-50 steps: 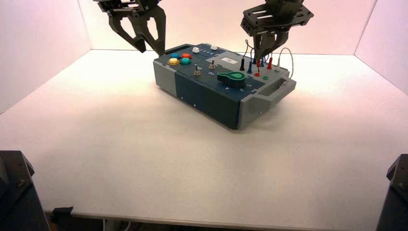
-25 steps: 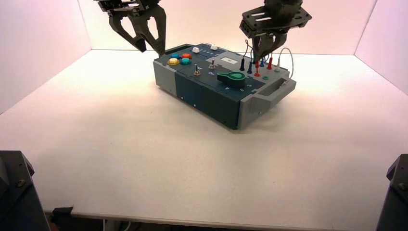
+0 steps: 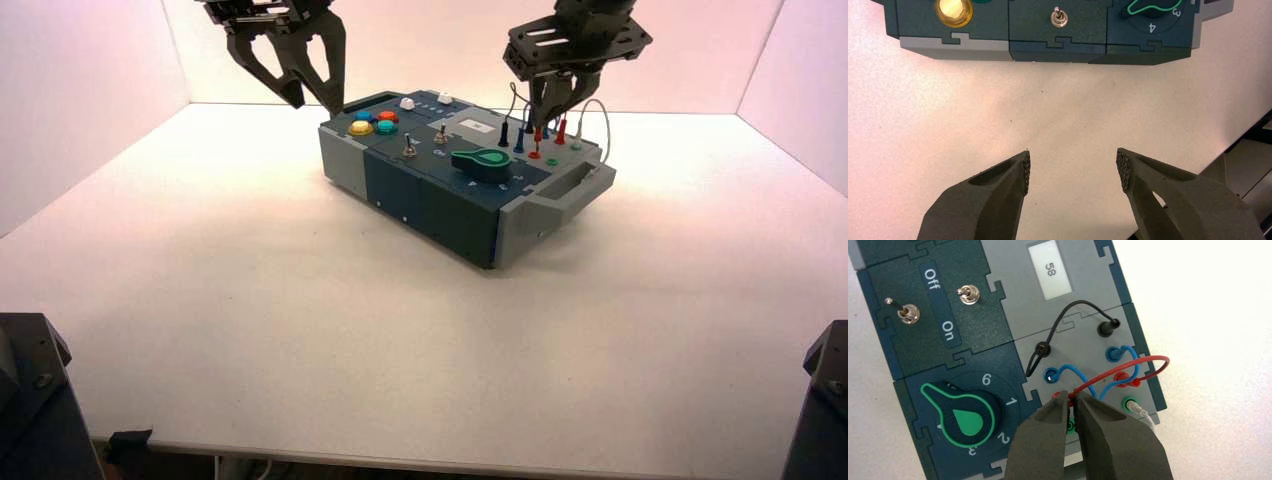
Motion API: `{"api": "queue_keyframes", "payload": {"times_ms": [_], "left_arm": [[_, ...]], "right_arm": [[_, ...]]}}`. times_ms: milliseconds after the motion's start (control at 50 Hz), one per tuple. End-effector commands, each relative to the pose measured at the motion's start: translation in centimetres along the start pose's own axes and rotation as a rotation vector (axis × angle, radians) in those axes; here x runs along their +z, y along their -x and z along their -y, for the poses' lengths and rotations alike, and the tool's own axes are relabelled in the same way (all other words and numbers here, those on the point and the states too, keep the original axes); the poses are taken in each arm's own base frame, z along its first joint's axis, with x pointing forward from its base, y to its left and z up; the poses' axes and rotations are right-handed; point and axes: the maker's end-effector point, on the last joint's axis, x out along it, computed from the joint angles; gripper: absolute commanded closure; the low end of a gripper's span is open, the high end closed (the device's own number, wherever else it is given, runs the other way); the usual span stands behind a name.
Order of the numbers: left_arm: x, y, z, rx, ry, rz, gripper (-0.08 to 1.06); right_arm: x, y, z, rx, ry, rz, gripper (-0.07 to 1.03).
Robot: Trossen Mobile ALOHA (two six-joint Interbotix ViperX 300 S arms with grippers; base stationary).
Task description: Insert the red wire.
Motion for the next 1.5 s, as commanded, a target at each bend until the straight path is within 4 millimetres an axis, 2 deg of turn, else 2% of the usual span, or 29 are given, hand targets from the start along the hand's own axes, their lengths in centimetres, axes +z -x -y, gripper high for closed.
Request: {"api": "queue_keyframes", "payload": {"times_ms": [20,240,460,700,980,1200,1500], "left_arm": [[1.3,0.9,0.1,0.009,-0.011,0.04,0.09],[1.3,1.0,0.1,0.01,-0.012,0.041,0.09],[1.3,1.0,0.1,0.01,-0.013,0.041,0.09],[1.3,1.0,0.1,0.008,-0.011,0.04,0.09],[1.3,1.0,0.1,0.01,-0.012,0.04,0.09],[1.2,1.0,0.2,0.008,-0.014,0.037,0.09],[1.3,1.0,0.1,0.006,-0.011,0.036,0.09]], "right_arm": [[0.9,0.5,0.3,-0.003,-0.015,0.033,0.98],[0.8,0.6,0.3,-0.003,-0.015,0.033,0.98],[1.0,0.6,-0.6,0.007,0.01,0.036,0.98],[1.2,1.0,-0.6,0.007,0.012,0.05,0.98],[1.0,0.6,-0.6,0.007,0.01,0.037,0.98],[-0.3,-0.7,-0.8,0.013,0.005,-0.015,0.98],[-1.4,-0.8,-1.0,0.023,-0.016,-0.07,0.98]]}}
